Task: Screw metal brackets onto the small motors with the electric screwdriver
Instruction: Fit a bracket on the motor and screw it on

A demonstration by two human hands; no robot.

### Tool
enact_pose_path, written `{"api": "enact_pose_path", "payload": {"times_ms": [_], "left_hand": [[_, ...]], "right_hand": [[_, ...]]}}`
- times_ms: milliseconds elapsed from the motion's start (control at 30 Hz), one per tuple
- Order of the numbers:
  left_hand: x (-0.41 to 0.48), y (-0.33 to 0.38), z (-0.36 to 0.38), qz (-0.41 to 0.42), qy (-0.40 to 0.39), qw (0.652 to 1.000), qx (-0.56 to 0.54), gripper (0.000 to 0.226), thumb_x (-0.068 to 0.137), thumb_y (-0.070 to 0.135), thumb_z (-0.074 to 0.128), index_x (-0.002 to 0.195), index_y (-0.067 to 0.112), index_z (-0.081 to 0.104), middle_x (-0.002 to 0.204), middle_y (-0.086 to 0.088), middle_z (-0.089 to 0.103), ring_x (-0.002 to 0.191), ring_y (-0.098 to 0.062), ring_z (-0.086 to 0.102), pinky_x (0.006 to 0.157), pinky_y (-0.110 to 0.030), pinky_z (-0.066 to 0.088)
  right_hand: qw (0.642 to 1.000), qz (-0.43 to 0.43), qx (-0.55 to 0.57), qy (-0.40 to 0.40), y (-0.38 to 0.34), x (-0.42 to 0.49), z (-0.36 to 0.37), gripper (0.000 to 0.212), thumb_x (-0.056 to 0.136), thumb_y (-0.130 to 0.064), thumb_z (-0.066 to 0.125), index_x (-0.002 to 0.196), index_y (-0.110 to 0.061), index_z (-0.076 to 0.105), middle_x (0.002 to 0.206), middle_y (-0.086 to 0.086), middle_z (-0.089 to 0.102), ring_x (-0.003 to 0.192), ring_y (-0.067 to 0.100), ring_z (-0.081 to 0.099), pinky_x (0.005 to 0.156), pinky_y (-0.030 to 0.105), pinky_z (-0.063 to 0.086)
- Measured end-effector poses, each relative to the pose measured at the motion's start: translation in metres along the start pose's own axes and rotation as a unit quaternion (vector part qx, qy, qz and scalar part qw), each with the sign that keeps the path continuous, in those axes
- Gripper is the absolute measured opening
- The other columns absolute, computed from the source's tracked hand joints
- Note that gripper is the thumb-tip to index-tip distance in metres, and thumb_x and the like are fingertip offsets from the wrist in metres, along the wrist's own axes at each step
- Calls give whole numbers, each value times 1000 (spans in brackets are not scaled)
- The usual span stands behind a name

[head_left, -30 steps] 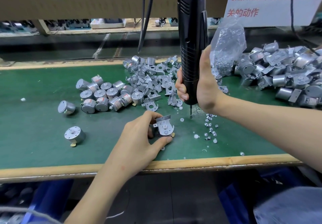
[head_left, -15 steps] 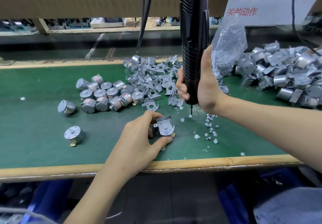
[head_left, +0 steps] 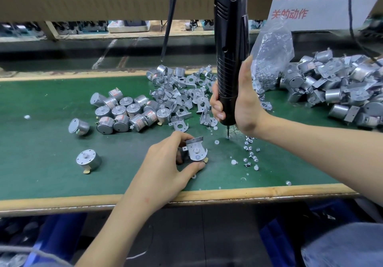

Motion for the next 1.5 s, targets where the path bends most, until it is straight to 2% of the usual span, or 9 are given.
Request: {"api": "enact_pose_path", "payload": {"times_ms": [233, 333, 400, 600, 700, 1000, 1200, 1367, 1500], "left_hand": [[0, -1, 0, -4, -1, 1000, 8, 40, 78, 34, 82, 108, 32, 57, 91, 43, 52, 85, -3, 55, 71, -4, 38], [0, -1, -1, -7, 9, 1000, 8, 40, 76, 31, 85, 107, 30, 59, 77, 33, 56, 82, 8, 54, 69, -1, 36], [0, -3, 0, -16, 13, 1000, 12, 41, 75, 33, 85, 107, 30, 60, 75, 31, 54, 83, 7, 54, 68, -1, 36], [0, -4, 0, -31, 13, 999, 13, 41, 75, 36, 84, 109, 29, 62, 83, 19, 65, 84, -5, 57, 69, -8, 41], [1, -4, -1, -29, 16, 999, 12, 41, 74, 35, 84, 109, 28, 64, 84, 28, 60, 84, 1, 57, 71, -4, 39], [1, -3, -1, -28, 22, 999, 20, 42, 74, 37, 84, 109, 23, 66, 77, 36, 49, 75, 16, 51, 68, 0, 34], [2, -2, -2, -27, 24, 999, 18, 43, 74, 38, 84, 111, 22, 67, 72, 35, 48, 74, 19, 50, 66, 1, 33], [2, -3, -1, -28, 21, 999, 23, 43, 75, 39, 83, 111, 25, 66, 70, 34, 48, 72, 11, 52, 66, -1, 34], [2, -2, -1, -27, 21, 999, 21, 43, 75, 38, 83, 111, 24, 66, 70, 33, 48, 72, 13, 51, 66, 0, 34]], "right_hand": [[1000, 8, -1, 5, -2, -3, 4, 90, 49, -100, 40, 62, -12, 48, 51, 3, 45, 40, 17, 39, 43, 23, 38], [1000, 2, 4, 10, -9, -1, 10, 92, 71, -99, 18, 60, -13, 49, 51, 4, 44, 40, 20, 38, 44, 23, 37], [1000, -4, 14, 3, -16, 0, 19, 85, 82, -84, 5, 60, -14, 49, 51, 4, 43, 40, 20, 37, 44, 24, 36], [997, -21, 58, -40, -32, -2, 55, 79, 82, -76, 6, 63, -11, 47, 50, 3, 41, 39, 18, 35, 44, 23, 33], [996, -18, 70, -56, -30, -4, 68, 78, 81, -75, 7, 64, -10, 46, 49, 4, 40, 38, 18, 34, 43, 23, 33], [996, -15, 74, -49, -21, -4, 74, 78, 81, -75, 6, 63, -9, 44, 49, 5, 40, 38, 19, 34, 43, 23, 33], [996, -11, 73, -39, -16, -4, 73, 78, 82, -74, 8, 60, -9, 44, 50, 8, 39, 38, 19, 35, 42, 24, 34], [997, -5, 72, -29, -11, -3, 71, 78, 80, -76, 9, 61, -11, 46, 49, 7, 41, 38, 20, 36, 43, 24, 35], [997, -11, 68, -26, -10, -3, 71, 77, 82, -75, 8, 61, -11, 46, 50, 7, 41, 39, 20, 36, 43, 24, 35]]}}
Point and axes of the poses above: each hand's wrist, its own x-axis towards the middle knuckle, its own z-axis out of the palm, y = z × x, the point moved 6 cm from there along x, towards the middle knuckle
